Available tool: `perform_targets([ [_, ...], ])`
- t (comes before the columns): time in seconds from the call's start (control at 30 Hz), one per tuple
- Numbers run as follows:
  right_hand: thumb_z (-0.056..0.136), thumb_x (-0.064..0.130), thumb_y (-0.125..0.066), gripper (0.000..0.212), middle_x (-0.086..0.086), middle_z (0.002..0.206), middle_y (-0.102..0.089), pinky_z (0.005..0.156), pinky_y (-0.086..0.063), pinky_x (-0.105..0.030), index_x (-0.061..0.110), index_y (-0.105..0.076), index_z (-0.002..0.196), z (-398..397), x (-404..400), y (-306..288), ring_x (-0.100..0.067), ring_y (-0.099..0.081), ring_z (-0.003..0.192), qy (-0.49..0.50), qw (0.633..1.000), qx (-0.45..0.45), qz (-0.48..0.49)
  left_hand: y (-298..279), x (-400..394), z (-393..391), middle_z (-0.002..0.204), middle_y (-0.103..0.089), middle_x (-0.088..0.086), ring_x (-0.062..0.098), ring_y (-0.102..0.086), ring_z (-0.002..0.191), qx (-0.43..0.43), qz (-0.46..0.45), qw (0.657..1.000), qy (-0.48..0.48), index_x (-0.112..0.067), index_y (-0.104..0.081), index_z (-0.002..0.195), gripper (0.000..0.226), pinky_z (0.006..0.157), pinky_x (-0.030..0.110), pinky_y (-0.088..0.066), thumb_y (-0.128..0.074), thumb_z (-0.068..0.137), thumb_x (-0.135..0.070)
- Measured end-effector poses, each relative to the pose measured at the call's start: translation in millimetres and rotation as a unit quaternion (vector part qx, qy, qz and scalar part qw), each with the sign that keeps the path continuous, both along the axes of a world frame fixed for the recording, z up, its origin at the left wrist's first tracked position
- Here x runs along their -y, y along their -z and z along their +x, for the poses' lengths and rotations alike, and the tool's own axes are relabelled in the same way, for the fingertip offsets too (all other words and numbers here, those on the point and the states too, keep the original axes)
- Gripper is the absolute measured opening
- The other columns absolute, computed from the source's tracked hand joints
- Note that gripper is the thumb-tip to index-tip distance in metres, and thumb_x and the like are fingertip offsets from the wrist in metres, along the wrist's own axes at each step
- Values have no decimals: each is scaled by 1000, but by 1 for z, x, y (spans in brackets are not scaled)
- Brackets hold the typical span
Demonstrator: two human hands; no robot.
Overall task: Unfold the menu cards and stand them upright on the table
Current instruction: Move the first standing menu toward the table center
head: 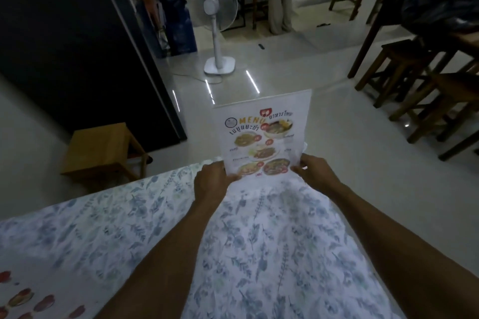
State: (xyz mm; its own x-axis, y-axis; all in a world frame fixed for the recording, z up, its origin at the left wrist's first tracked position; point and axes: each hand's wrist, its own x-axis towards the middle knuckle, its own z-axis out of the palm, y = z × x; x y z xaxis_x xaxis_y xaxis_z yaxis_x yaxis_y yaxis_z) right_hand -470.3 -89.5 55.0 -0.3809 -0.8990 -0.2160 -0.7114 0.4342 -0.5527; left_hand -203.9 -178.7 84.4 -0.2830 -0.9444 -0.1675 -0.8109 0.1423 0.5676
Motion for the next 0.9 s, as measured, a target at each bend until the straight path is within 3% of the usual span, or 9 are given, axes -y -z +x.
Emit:
perform_targets([
  [0.37, 94, 28, -61, 34, -11, 122, -70, 90, -53, -39, 14, -64, 124, -54, 79, 20, -29, -66, 106, -30, 999, 5, -17, 35, 71, -53, 103, -77, 7, 24, -71, 83, -8, -19, 1000, -24, -15, -75, 109, 51, 65, 27, -51, -81, 73, -51],
  [0.53, 94, 31, -60, 37, -12, 123, -69, 90, -53, -40, 11, -63, 125, -67, 101, 35, -29, -66, 107, -25, 1000, 10, 2, 48, 89, -68, 100, -78, 6, 23, -72, 80, -8, -17, 999, -30, -16, -75, 108, 51, 70, 35, -59, -82, 71, -50],
  [0.73, 95, 33, -59, 30, -15, 116, -70, 77, -48, -31, 7, -61, 110, -76, 117, 48, -32, -66, 101, -30, 1000, 5, 5, 61, 97, -72, 93, -78, 1, 17, -72, 74, -23, -31, 998, -43, -17, -77, 101, 46, 67, 37, -61, -84, 69, -49],
  [0.9, 94, 33, -59, 31, -14, 118, -69, 79, -50, -34, 8, -59, 113, -75, 116, 53, -32, -66, 102, -26, 1000, 7, 2, 66, 95, -70, 93, -79, -2, 15, -73, 75, -27, -36, 998, -42, -18, -77, 103, 45, 67, 33, -60, -83, 71, -49],
])
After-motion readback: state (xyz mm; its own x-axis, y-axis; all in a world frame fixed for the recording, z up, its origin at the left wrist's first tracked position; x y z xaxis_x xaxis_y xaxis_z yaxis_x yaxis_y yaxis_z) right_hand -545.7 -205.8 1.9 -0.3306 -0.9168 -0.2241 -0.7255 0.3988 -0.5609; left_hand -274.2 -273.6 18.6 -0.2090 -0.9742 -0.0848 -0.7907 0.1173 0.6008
